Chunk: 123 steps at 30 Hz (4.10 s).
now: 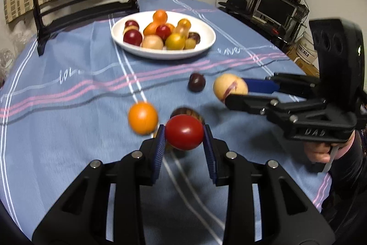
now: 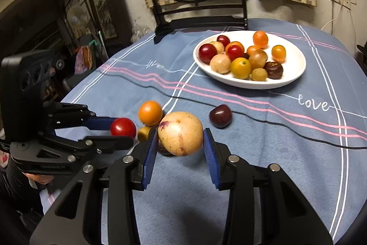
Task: Organize fruits
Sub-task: 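Carry both fruits onto the white plate and open both tools, then return both tools to the fruit cluster, then grasp the dark red plum with the right tool while the left tool grasps the dark brown fruit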
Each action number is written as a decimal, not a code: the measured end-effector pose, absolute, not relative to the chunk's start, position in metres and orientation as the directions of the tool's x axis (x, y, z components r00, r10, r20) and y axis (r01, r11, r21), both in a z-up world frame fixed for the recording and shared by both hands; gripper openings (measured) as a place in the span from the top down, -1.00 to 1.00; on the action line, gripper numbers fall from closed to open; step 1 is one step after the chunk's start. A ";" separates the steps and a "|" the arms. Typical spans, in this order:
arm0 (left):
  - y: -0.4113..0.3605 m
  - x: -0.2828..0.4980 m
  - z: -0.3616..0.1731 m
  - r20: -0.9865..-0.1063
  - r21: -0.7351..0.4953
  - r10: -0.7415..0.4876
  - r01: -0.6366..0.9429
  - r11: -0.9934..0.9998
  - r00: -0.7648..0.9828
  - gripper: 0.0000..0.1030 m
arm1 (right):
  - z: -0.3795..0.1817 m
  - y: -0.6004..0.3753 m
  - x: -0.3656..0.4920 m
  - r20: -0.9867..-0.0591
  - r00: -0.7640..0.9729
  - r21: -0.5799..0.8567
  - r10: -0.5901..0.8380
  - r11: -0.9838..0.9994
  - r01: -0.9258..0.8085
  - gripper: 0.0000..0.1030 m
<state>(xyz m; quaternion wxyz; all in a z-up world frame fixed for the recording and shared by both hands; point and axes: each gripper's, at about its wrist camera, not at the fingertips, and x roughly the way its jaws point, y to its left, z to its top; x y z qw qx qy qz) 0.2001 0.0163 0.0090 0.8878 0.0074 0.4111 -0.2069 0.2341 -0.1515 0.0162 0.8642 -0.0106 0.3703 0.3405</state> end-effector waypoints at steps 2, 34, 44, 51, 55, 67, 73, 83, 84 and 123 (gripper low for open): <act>0.013 0.207 0.017 -0.728 -0.154 -0.364 0.379 0.913 0.581 0.36 | 0.018 -0.156 0.238 -0.639 0.505 0.240 0.580 0.774 -0.586 0.21; -0.017 0.418 0.032 -0.704 0.001 -0.068 0.096 0.995 0.707 -0.50 | 0.003 -0.191 0.403 -0.577 0.715 0.211 0.395 0.918 -0.337 -0.20; 0.011 0.315 0.062 -0.635 0.005 -0.042 0.058 0.998 0.771 -0.88 | 0.026 -0.197 0.353 -0.545 0.717 0.229 0.434 0.900 -0.371 -0.20; 0.045 0.242 0.031 -0.620 -0.103 -0.068 0.005 0.995 0.781 -0.92 | 0.012 -0.176 0.304 -0.603 0.663 0.162 0.443 0.882 -0.443 -0.20; 0.063 0.226 0.011 -0.680 -0.131 -0.038 -0.070 0.989 0.732 -0.92 | -0.002 -0.164 0.281 -0.647 0.636 0.112 0.420 0.878 -0.466 -0.20; 0.084 0.214 0.011 -0.678 -0.171 -0.001 -0.157 0.973 0.735 -0.92 | -0.017 -0.146 0.271 -0.697 0.586 0.079 0.413 0.857 -0.509 -0.20; 0.078 0.211 0.014 -0.673 -0.145 0.006 -0.140 0.980 0.739 -0.92 | -0.018 -0.138 0.271 -0.713 0.569 0.058 0.409 0.843 -0.534 -0.20; 0.083 0.213 0.014 -0.684 -0.167 0.003 -0.161 0.973 0.729 -0.92 | -0.022 -0.126 0.280 -0.734 0.557 0.034 0.389 0.840 -0.541 -0.20; 0.082 0.212 0.013 -0.684 -0.163 0.006 -0.161 0.973 0.729 -0.92 | -0.022 -0.125 0.282 -0.734 0.558 0.035 0.386 0.843 -0.537 -0.19; -0.038 0.195 -0.019 -0.671 0.248 -0.132 0.389 0.887 0.730 -0.10 | 0.008 -0.166 0.276 -0.690 0.573 0.179 0.442 0.872 -0.456 0.36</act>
